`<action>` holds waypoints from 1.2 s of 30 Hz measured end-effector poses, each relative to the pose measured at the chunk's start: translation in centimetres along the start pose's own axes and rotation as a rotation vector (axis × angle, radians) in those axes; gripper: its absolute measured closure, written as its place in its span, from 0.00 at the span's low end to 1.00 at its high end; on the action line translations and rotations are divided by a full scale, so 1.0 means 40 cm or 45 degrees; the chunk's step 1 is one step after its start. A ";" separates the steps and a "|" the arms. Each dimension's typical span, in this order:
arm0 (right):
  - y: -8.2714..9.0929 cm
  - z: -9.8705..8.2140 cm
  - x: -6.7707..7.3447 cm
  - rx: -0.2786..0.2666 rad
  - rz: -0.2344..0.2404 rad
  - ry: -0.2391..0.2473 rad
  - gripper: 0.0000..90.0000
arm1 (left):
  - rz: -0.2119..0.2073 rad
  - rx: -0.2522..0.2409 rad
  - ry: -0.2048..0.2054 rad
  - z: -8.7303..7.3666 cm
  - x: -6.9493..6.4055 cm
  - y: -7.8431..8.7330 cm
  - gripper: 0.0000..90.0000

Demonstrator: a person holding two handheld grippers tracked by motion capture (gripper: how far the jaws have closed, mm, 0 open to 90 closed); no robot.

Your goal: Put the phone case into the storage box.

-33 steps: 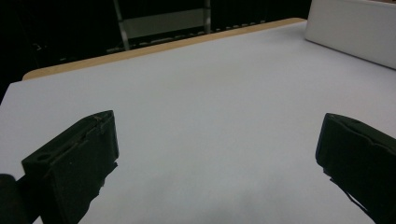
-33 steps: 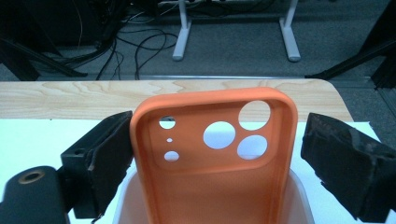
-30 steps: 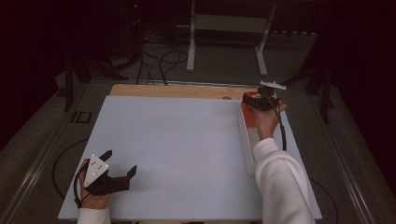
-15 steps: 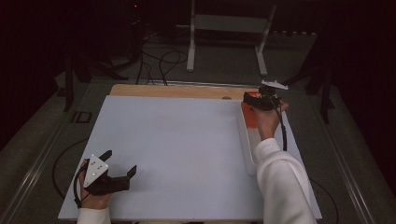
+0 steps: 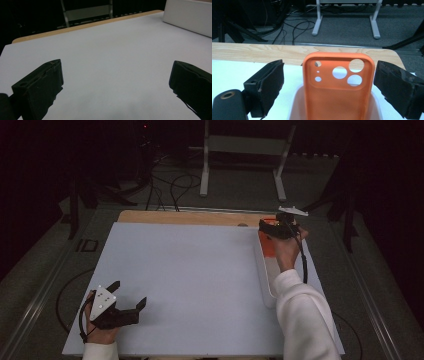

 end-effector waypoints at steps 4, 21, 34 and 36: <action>0.006 -0.001 0.013 0.000 0.025 0.012 0.10 | -0.001 0.000 0.000 0.000 0.000 0.000 0.00; 0.036 -0.025 0.065 0.004 0.120 0.062 0.10 | -0.004 0.008 -0.002 -0.001 -0.001 0.000 0.00; 0.082 -0.035 0.118 0.008 0.216 0.084 0.10 | -0.011 0.013 -0.004 -0.001 -0.003 -0.001 0.00; 0.090 -0.036 0.125 0.007 0.231 0.087 0.10 | -0.011 0.014 -0.004 -0.001 -0.003 -0.001 0.00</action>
Point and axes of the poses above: each handheld gripper's, and its own axes: y roughly backward along the jaws, z roughly out of its top, x roughly to its left, the point moved 8 cm from there along -y, roughly forward along the jaws, and after that the axes turned 5 degrees about y, right-handed, at the moved point
